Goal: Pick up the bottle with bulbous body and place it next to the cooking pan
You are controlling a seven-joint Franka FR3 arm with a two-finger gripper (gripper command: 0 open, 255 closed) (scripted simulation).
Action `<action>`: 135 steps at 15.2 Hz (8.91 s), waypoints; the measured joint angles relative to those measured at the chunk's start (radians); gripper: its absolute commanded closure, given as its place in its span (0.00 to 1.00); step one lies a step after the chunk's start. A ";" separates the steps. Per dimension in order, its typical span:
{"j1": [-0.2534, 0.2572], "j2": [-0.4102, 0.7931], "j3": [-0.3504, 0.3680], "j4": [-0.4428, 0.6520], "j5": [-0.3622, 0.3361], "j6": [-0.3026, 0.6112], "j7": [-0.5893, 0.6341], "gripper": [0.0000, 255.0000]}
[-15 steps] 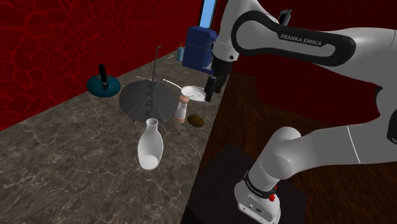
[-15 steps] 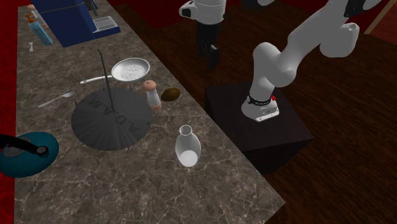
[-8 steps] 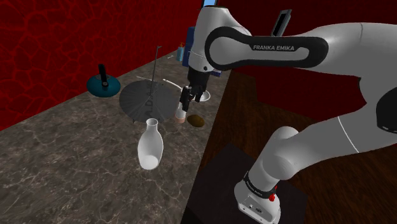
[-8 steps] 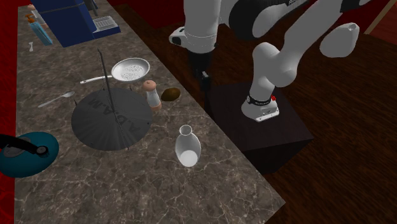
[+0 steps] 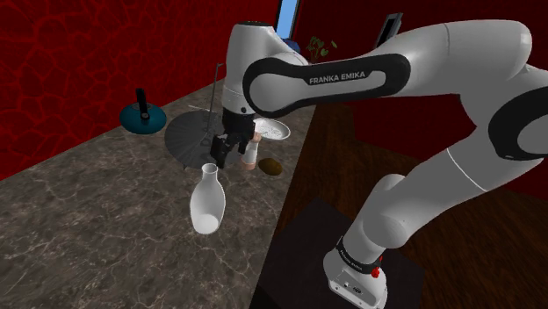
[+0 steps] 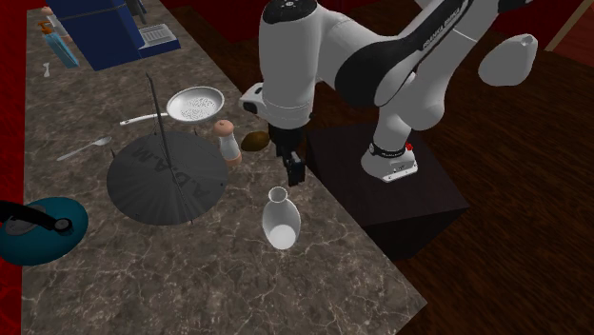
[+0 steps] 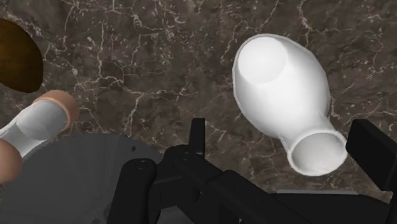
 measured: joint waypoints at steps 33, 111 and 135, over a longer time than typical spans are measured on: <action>0.002 0.177 0.078 0.045 -0.047 0.138 0.108 1.00; -0.185 0.092 -0.254 0.562 -0.084 -0.475 -0.369 1.00; -0.402 0.412 -0.573 0.712 -0.078 -0.316 -0.908 1.00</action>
